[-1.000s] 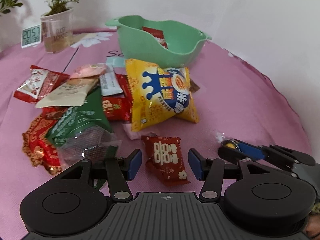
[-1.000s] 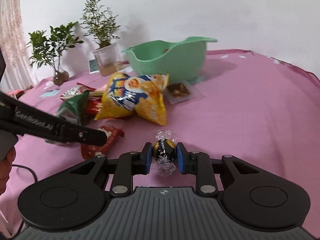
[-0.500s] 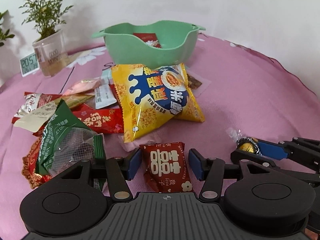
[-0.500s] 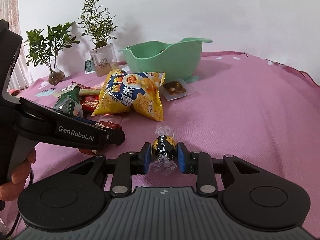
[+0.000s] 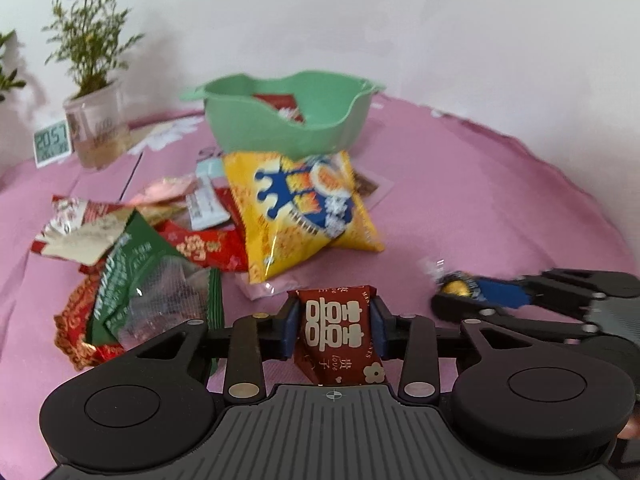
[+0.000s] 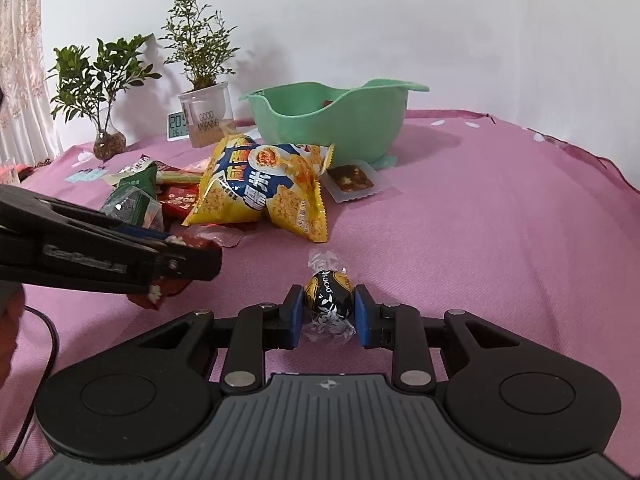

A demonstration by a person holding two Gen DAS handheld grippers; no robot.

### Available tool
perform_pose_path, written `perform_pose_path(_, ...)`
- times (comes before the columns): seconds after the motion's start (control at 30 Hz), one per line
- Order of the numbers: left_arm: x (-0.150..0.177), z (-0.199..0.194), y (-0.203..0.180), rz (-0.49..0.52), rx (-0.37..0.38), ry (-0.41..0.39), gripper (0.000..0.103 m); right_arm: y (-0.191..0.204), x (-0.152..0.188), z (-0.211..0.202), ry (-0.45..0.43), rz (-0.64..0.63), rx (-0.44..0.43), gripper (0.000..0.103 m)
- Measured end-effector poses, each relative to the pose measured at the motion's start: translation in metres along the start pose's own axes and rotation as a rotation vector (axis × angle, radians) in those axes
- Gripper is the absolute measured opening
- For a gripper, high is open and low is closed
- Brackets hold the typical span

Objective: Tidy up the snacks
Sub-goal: 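Carry both items over the green bowl and open both tools to drop them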

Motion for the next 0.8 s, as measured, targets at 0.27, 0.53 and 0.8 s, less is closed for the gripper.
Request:
perform_pose_path(0.27, -0.033, -0.033, 0.007, 0.015, 0.022, -0.105, 0.101, -0.003, -0.032, 0.0, -0.064, -0.001, -0.034, 0.031)
perform_pose_path(0.53, -0.086, -0.031, 0.036, -0.021, 0.008, -0.165, 0.101, 0.003, -0.088, 0.017, -0.178, -0.034, -0.075, 0.031)
perform_pose_path(0.8, -0.132, 0.004, 0.059, -0.057, 0.002, -0.155, 0.101, 0.003, -0.135, 0.058, -0.229, -0.047, -0.101, 0.031)
Point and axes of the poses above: each gripper's, at about its wrist camera, not at the fingertips, and z roughly the way its jaws point, y to its left, x to its underside, the point moved 1 cm from there along z, roughly the way its jaws point, and after that the axes turned 2 degrees about z, right-handed, at the moved point
